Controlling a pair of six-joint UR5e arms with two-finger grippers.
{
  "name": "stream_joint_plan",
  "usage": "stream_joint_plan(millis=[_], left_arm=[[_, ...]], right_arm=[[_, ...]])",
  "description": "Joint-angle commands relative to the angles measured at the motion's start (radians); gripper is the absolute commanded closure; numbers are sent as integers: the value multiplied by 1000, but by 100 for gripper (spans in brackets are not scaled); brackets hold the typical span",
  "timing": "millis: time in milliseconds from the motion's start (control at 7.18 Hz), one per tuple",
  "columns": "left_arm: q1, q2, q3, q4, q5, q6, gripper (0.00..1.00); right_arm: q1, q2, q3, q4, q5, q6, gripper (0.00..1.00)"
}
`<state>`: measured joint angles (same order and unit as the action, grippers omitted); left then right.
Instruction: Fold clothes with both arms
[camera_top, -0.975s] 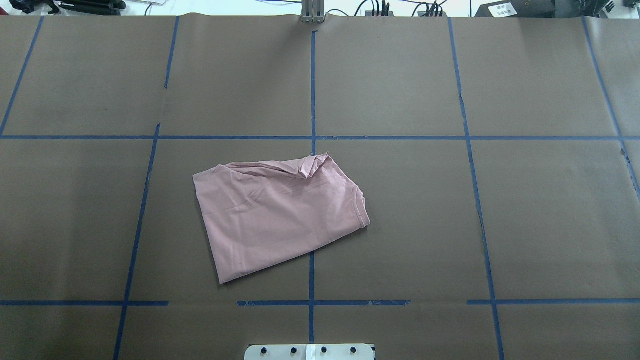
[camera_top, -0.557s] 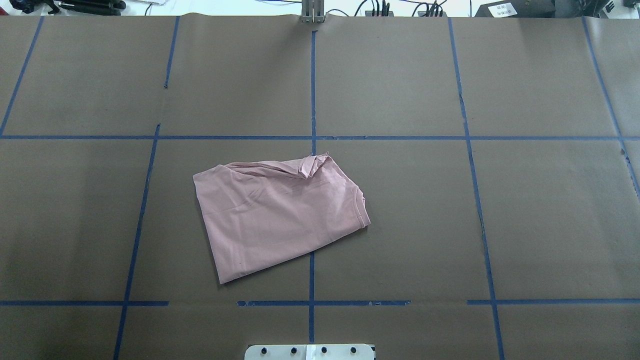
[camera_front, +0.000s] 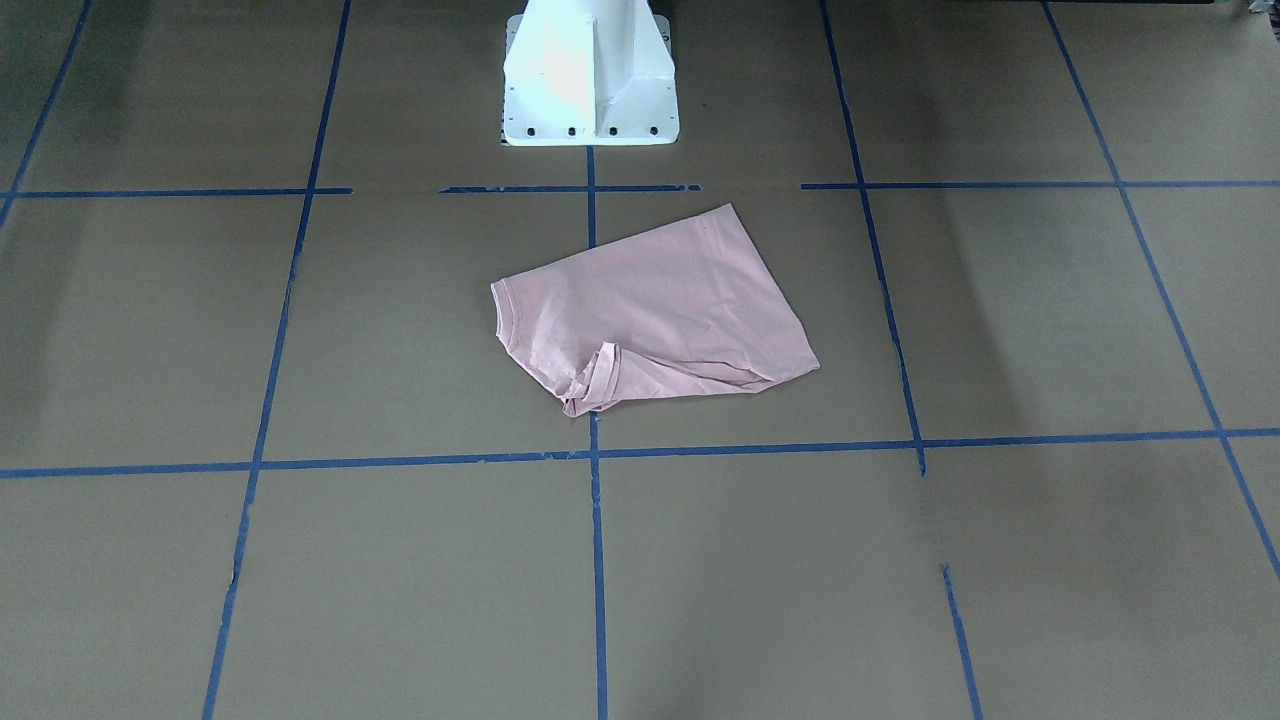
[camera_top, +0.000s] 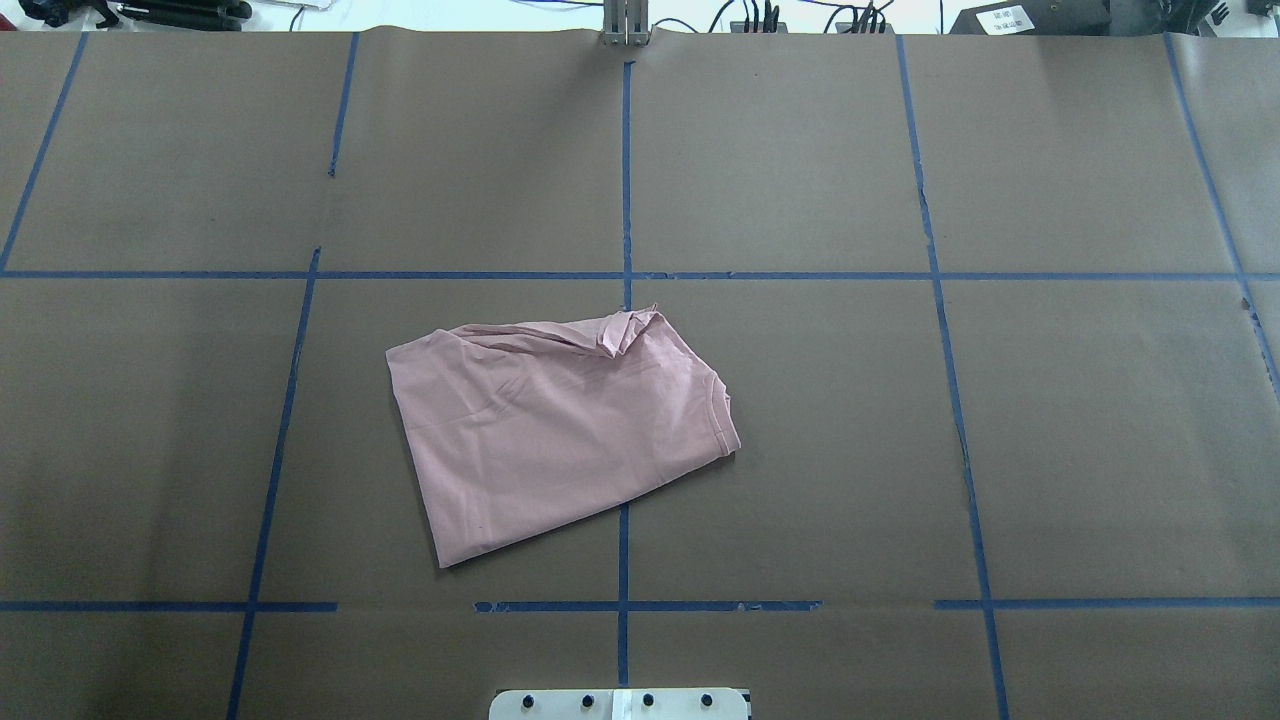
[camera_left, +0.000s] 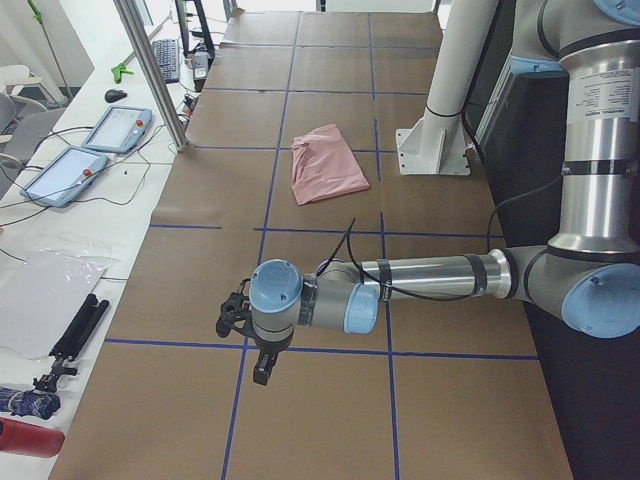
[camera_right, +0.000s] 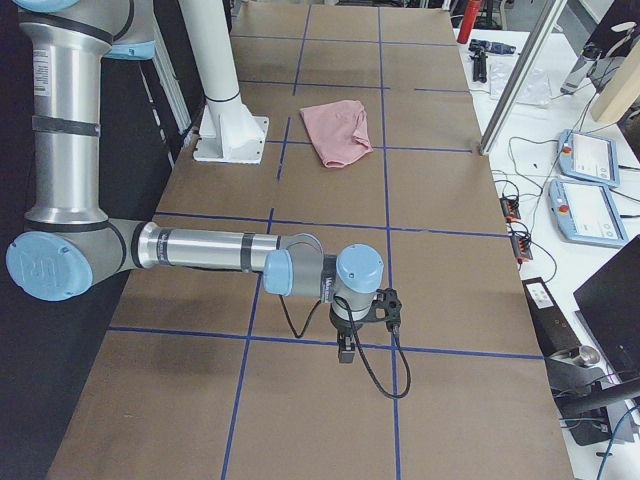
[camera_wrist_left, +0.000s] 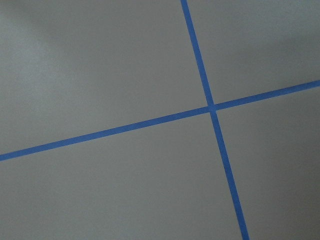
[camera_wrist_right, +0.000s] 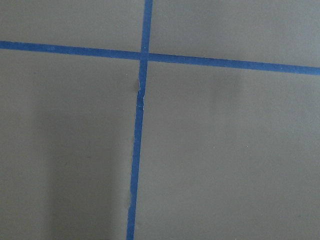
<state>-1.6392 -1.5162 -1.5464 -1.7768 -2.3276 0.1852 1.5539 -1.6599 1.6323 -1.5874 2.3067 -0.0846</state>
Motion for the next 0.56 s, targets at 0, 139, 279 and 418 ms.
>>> stream_joint_plan(millis=[0,139,279,418], left_arm=[[1,17,9,-3,2,2,0],[1,21,12,-9,1,5,0],[1,21,6,-7,-1,7,0],[1,36,2,-9,-6,7,0]], right_arm=[[0,-8,-3,0,-1,-1,0],[0,-17,-8,1,0,0,0],[0,-20,-21,6,14,-1,0],[-2,-20,-37,7,-1,-12,0]])
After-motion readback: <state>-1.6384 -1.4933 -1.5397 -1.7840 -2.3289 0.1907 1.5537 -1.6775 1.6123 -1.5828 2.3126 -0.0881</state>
